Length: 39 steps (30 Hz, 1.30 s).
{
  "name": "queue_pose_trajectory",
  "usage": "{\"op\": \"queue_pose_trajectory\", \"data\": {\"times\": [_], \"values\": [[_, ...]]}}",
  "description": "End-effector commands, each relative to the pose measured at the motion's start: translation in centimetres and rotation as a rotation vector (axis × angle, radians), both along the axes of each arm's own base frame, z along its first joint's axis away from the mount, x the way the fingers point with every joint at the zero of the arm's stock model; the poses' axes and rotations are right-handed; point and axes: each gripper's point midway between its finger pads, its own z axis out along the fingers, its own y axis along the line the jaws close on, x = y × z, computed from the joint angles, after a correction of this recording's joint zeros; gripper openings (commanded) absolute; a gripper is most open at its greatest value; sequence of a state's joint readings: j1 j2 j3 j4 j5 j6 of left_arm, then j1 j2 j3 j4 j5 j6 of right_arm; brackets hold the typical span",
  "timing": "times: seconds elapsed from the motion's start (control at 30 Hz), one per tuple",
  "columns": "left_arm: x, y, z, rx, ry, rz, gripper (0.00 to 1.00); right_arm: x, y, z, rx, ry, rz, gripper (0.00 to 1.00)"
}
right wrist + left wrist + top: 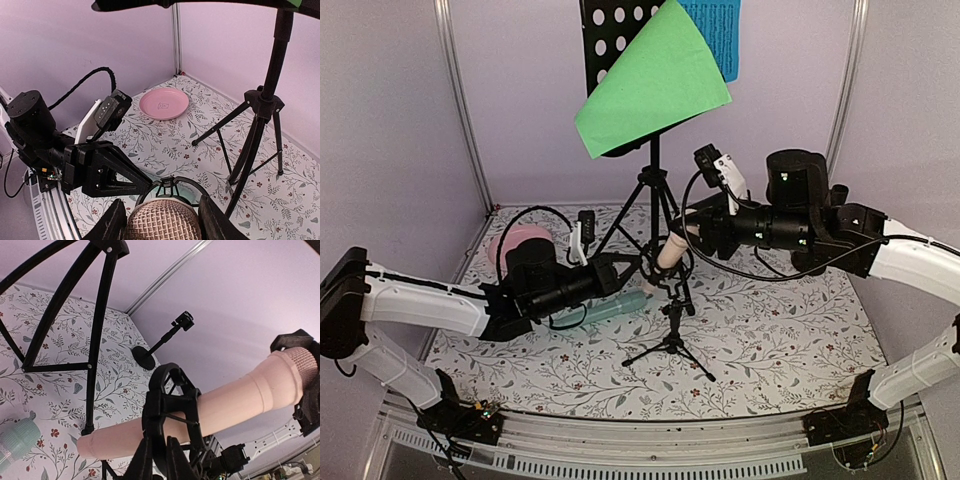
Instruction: Pack up the instrument practice props
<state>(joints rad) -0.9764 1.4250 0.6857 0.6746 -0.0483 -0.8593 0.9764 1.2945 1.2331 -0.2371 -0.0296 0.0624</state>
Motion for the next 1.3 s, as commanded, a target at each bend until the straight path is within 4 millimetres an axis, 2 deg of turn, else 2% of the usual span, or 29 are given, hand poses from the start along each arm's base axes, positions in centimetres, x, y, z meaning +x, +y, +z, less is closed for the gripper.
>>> {"op": "queue_pose_trajectory", "data": {"times": [0.0, 0.5, 0.7, 0.9, 1.13, 1.27], "values": [[0.7, 0.4, -1.7, 0.075, 0.006, 0.042, 0.12, -2.3, 0.0, 5.2, 0.117, -0.037, 0.064, 0.46], [0.5, 0.0, -1.3, 0.103, -0.011, 0.068, 0.11, -0.7, 0.5, 6.6, 0.022, -0.009, 0.007, 0.47], [0.4, 0.0, -1.1, 0.106, -0.016, 0.075, 0.11, -1.0, 0.1, 7.6, 0.021, -0.008, 0.009, 0.46], [0.4, 0.0, -1.1, 0.106, -0.022, 0.073, 0.12, -1.7, -1.2, 10.0, 0.057, -0.038, 0.003, 0.47], [0.3, 0.1, -0.9, 0.101, -0.028, 0.072, 0.12, -2.3, -2.8, 11.1, 0.086, -0.065, -0.017, 0.47], [0.4, 0.1, -0.9, 0.098, -0.032, 0.073, 0.13, -3.3, -3.9, 13.2, 0.157, -0.109, -0.003, 0.47]]}}
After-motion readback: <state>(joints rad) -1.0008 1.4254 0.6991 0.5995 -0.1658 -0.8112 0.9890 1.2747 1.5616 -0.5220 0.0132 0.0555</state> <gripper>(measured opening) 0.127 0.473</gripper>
